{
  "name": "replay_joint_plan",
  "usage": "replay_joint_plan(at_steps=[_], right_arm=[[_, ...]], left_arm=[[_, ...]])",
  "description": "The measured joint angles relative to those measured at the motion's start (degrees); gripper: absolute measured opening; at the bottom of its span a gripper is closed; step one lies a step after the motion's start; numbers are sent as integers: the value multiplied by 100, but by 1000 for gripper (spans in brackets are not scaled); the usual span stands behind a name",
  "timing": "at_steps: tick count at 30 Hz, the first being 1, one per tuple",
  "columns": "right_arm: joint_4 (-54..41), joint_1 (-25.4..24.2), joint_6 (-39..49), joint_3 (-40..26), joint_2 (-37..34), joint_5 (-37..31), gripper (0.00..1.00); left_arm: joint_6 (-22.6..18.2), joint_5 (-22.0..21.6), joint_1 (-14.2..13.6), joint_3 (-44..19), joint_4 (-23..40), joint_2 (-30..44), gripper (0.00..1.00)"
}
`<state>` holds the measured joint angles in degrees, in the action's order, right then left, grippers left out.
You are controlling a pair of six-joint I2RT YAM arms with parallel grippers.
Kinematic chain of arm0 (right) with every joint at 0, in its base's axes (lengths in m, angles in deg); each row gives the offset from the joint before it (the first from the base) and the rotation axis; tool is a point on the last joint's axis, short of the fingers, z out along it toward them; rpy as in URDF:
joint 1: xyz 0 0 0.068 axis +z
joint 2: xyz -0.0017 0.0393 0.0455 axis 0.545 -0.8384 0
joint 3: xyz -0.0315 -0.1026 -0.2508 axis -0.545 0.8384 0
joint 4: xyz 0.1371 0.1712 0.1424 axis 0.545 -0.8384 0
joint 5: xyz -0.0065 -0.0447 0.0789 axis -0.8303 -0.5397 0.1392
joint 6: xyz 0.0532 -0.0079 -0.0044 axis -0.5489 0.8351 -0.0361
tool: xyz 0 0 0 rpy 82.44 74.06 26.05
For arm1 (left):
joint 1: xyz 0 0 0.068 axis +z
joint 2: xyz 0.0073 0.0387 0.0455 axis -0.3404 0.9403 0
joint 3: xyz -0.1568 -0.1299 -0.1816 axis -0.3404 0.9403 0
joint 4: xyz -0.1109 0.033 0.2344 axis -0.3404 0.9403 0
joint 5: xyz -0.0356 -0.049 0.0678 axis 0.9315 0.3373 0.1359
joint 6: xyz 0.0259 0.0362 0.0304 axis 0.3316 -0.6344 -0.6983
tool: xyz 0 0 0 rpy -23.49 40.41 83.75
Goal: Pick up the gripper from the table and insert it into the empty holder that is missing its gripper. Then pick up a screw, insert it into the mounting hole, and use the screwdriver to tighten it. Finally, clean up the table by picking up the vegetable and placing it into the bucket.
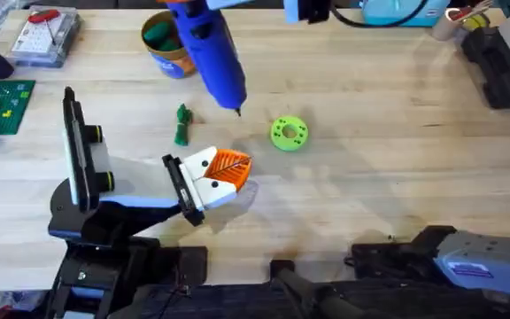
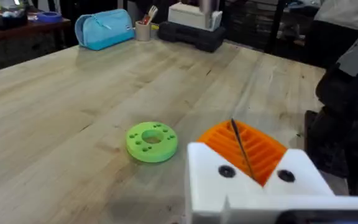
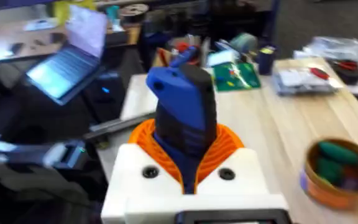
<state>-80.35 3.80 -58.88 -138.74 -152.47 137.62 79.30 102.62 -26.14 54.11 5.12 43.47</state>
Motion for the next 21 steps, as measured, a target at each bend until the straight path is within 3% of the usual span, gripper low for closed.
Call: replay_joint_plan(at_steps=[8,12,17,21], right_arm=[[-1664,-366,778,-62,0,-1837,48],[-2415,-574,1125,-62,-10,-3325,50],[-2933,-896,1666,-62,-15,-5039,49],[-2997,-1268,2044,-74,-130,-5792,48]], left_arm=[[1,0,0,0,0,0,19],[2,-3,0,0,0,0,19],[2,-6,0,0,0,0,19],[1,-5,0,0,0,0,19]])
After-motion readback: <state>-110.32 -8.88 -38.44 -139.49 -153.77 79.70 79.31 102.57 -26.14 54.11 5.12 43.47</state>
